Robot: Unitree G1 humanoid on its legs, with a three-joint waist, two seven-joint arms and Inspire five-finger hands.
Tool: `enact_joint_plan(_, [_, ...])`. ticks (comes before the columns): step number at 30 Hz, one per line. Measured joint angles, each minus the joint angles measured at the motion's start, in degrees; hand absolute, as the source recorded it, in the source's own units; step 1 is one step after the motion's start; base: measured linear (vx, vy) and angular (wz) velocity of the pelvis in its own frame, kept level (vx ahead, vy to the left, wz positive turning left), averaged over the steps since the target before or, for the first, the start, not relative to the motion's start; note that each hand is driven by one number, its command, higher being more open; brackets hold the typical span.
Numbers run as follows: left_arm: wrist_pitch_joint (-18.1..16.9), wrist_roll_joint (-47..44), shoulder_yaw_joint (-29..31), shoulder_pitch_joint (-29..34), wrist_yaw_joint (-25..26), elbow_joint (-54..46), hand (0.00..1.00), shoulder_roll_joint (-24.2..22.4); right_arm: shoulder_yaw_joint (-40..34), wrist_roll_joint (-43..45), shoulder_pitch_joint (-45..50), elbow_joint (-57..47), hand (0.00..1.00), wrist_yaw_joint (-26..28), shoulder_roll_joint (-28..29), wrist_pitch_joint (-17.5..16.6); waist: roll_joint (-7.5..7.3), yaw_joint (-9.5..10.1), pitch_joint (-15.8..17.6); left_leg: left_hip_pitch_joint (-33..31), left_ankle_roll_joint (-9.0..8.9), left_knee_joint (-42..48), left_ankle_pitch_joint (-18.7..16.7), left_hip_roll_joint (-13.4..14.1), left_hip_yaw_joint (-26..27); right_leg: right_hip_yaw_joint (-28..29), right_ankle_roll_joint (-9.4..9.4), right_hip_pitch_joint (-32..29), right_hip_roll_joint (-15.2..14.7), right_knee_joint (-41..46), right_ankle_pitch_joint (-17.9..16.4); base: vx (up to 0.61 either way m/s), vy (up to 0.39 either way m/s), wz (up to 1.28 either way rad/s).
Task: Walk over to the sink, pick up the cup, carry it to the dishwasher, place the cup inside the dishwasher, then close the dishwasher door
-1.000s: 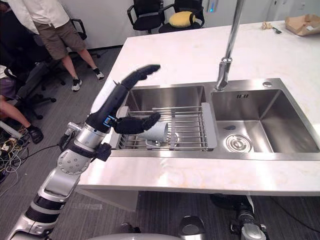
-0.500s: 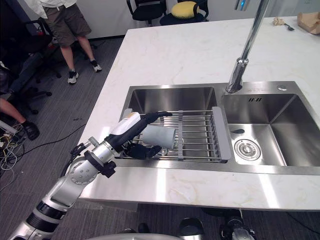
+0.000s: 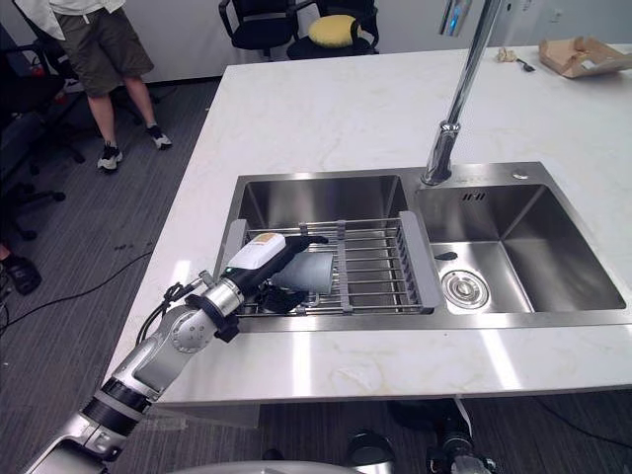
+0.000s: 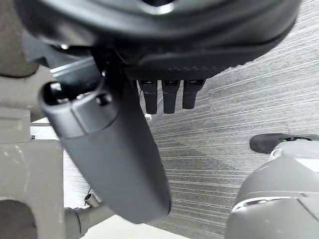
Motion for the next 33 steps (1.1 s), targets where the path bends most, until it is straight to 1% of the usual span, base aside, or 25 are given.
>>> enact_joint_plan(5, [0.1,0.1,-0.3,-1.7,-0.7,1.3,0.90,2.2,0.2,-0.4,0.0,0.0,0.90,0.1,-0.1,0.0,0.29,-0.35,-0.2,0.0,0.16,-1.7,1.0,-0.4,0.0,0.0,0.17,0.0,0.1,-1.9,1.4,-0.03,0.009,-0.01])
enact_joint_plan(6, [0.2,0.5,-0.4,-2.6,-1.1,2.5,0.30,2.7,0.5,-0.4,-0.2,0.0,0.90,0.1,-0.2,0.0,0.43,-0.58,-0.2,0.0,0.16,-1.8,1.0,-0.5,0.0,0.1,0.26,0.0,0.1,-2.3,1.6,-0.01,0.020,-0.06])
enact_joint_plan(10, [0.5,1.5,-0.7,-4.5,-2.3,4.5,0.30,4.7,1.7,-0.4,-0.8,0.0,0.90,0.2,-0.5,0.0,1.02,-1.64,-0.3,0.0,0.30,-2.3,1.1,-0.8,-0.1,0.2,0.50,0.2,0.0,-3.6,2.5,0.00,0.016,-0.03])
enact_joint_plan(11, [0.6,1.6,-1.7,-5.5,-2.3,4.6,0.30,5.2,1.9,-0.4,-0.8,0.0,0.90,0.2,-0.6,0.1,1.30,-1.73,-0.3,0.0,0.35,-2.5,1.2,-0.9,-0.1,0.2,0.57,0.4,0.0,-4.2,2.7,0.00,0.000,0.00])
enact_joint_plan(18, [0.7,1.3,-2.0,-6.5,-2.4,4.5,0.30,5.5,3.6,-0.4,-1.3,0.0,0.90,0.2,-0.7,0.1,1.89,-2.76,-0.3,0.0,0.34,-2.8,1.2,-1.1,-0.4,0.0,0.71,1.0,0.1,-5.2,3.3,0.01,0.006,0.00])
enact_joint_plan(21, [1.3,0.8,-1.9,-6.5,-2.3,3.9,0.30,4.6,3.5,-0.4,-1.3,0.0,0.90,0.1,-0.7,0.1,1.90,-2.78,-0.3,0.1,0.34,-2.9,1.2,-1.1,-0.4,0.2,0.71,1.1,0.0,-5.2,3.3,0.00,0.000,0.00])
enact_joint_plan(26, [1.5,-2.9,-0.5,-6.5,-1.8,2.2,0.30,0.6,3.4,-0.4,-0.9,-0.1,0.90,-0.1,-0.7,0.1,1.86,-2.39,-0.3,0.6,0.35,-2.9,1.2,-1.0,-0.2,0.7,0.72,1.5,0.1,-5.2,3.3,0.00,0.002,-0.01])
enact_joint_plan(29, [1.5,-7.9,2.4,-5.3,-0.1,-1.0,0.30,-3.2,3.2,-0.3,-0.6,-0.1,0.90,-0.3,-0.5,0.1,1.82,-1.99,-0.2,1.0,0.35,-3.1,1.1,-0.8,-0.1,0.9,0.72,1.8,0.1,-5.1,3.3,0.00,0.003,-0.03])
enact_joint_plan(31, [1.4,-13.1,6.0,-2.4,2.0,-5.2,0.30,-7.7,1.9,-0.3,-0.7,-0.1,0.90,-0.5,0.1,0.4,1.81,-1.69,-0.2,1.2,0.34,-3.3,1.1,-0.8,-0.1,1.0,0.75,1.9,0.1,-5.1,3.3,0.00,0.000,0.00])
enact_joint_plan(32, [1.4,-15.1,6.8,-1.5,2.5,-6.1,0.30,-8.9,1.6,-0.2,-0.8,-0.1,0.90,-0.6,0.3,0.4,1.81,-1.53,-0.2,1.2,0.34,-3.4,1.1,-0.8,-0.1,1.1,0.75,1.9,0.2,-5.1,3.2,0.00,0.000,0.00])
enact_joint_plan(33, [1.3,-19.6,8.2,0.4,3.6,-8.1,0.30,-11.3,1.0,-0.1,-0.9,-0.1,0.90,-0.7,0.5,0.5,1.80,-1.25,-0.2,1.3,0.33,-3.4,1.1,-0.8,-0.1,1.1,0.76,1.9,0.2,-5.1,3.2,0.00,0.000,0.00])
